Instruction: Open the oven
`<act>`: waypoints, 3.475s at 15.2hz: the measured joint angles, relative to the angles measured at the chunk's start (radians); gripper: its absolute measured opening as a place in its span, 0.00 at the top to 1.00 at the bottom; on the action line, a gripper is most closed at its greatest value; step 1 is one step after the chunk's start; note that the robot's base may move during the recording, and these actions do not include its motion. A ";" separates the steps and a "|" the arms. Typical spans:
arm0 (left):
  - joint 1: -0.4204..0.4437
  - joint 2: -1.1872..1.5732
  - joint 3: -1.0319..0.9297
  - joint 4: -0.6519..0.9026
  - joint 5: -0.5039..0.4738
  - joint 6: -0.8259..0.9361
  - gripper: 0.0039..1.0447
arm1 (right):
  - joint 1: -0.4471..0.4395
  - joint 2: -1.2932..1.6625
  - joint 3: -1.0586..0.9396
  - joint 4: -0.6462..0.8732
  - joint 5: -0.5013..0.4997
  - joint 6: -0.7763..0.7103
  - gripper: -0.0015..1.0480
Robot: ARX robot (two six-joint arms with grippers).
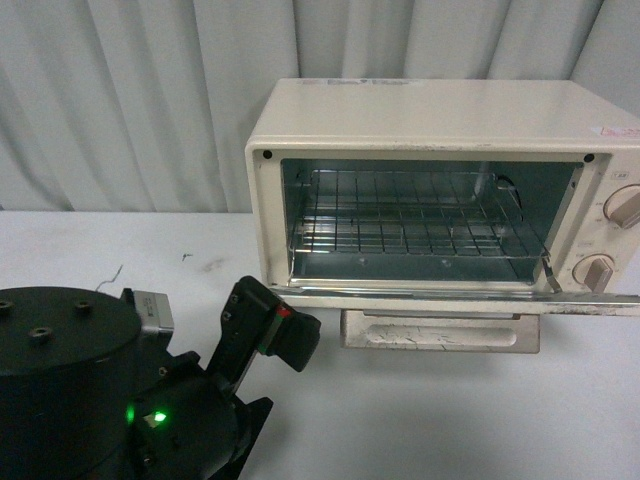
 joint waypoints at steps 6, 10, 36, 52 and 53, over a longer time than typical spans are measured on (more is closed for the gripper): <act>0.133 -0.287 -0.204 -0.100 0.236 0.312 0.06 | 0.000 0.000 0.000 0.000 0.000 0.000 0.06; 0.327 -0.725 -0.276 -0.378 0.240 0.645 0.06 | 0.000 0.000 0.000 0.000 0.000 0.000 0.06; 0.504 -1.828 -0.454 -0.941 -0.002 1.257 0.99 | 0.000 0.000 0.000 0.000 0.001 0.000 0.06; 0.504 -2.038 -0.453 -1.164 -0.002 1.257 0.52 | 0.000 0.000 0.000 0.000 0.001 0.000 0.06; 0.504 -2.038 -0.453 -1.164 -0.002 1.257 0.39 | 0.000 0.000 0.000 0.000 0.001 0.000 0.06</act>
